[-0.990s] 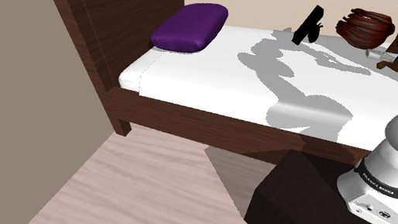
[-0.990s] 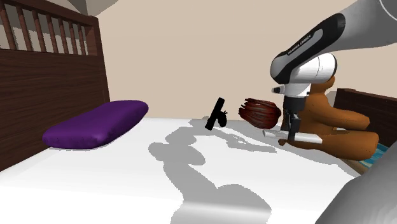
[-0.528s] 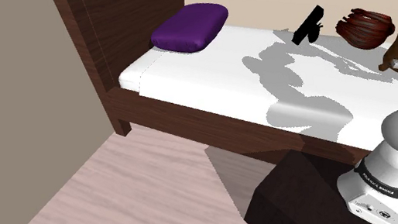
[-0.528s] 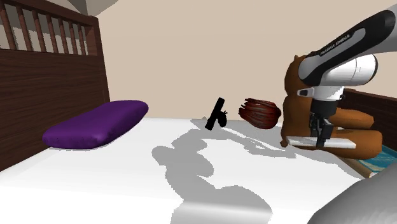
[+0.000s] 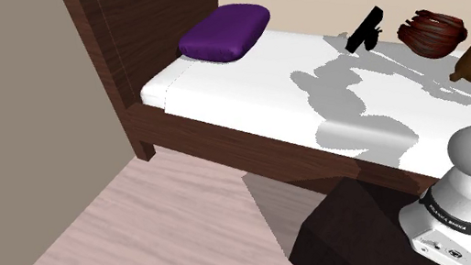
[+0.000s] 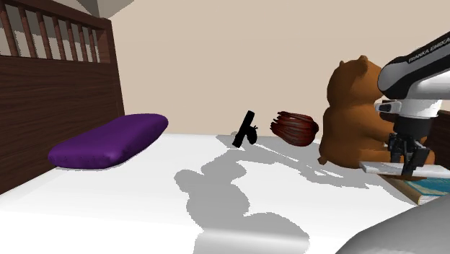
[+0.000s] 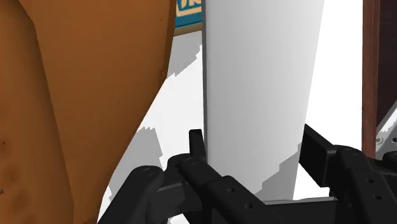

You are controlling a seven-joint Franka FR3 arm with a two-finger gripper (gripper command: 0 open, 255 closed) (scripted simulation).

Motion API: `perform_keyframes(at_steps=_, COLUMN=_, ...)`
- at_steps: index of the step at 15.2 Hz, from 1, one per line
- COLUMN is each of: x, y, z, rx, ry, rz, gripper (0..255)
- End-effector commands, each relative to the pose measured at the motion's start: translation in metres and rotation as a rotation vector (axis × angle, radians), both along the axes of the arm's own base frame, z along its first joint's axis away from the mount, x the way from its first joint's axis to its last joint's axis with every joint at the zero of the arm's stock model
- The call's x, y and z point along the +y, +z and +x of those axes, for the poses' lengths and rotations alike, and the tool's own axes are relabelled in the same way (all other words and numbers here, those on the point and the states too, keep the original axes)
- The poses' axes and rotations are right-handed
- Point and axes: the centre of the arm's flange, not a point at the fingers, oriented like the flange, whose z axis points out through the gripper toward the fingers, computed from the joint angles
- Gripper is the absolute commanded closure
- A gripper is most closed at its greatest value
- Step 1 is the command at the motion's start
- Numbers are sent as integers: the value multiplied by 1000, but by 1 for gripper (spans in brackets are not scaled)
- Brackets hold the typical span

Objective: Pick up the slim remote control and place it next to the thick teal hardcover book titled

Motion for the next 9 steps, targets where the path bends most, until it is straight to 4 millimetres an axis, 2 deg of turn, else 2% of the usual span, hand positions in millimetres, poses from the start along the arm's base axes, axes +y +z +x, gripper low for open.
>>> perform_keyframes(at_steps=1, x=1, y=-1, z=-28, rx=1, ry=1, rz=0, gripper=255)
perform_keyframes(at_steps=7, x=3, y=-1, z=-110, rx=1, ry=1, rz=0, gripper=255)
perform_keyframes(at_steps=9, x=3, y=-11, z=-110, rx=1, ry=1, rz=0, gripper=255)
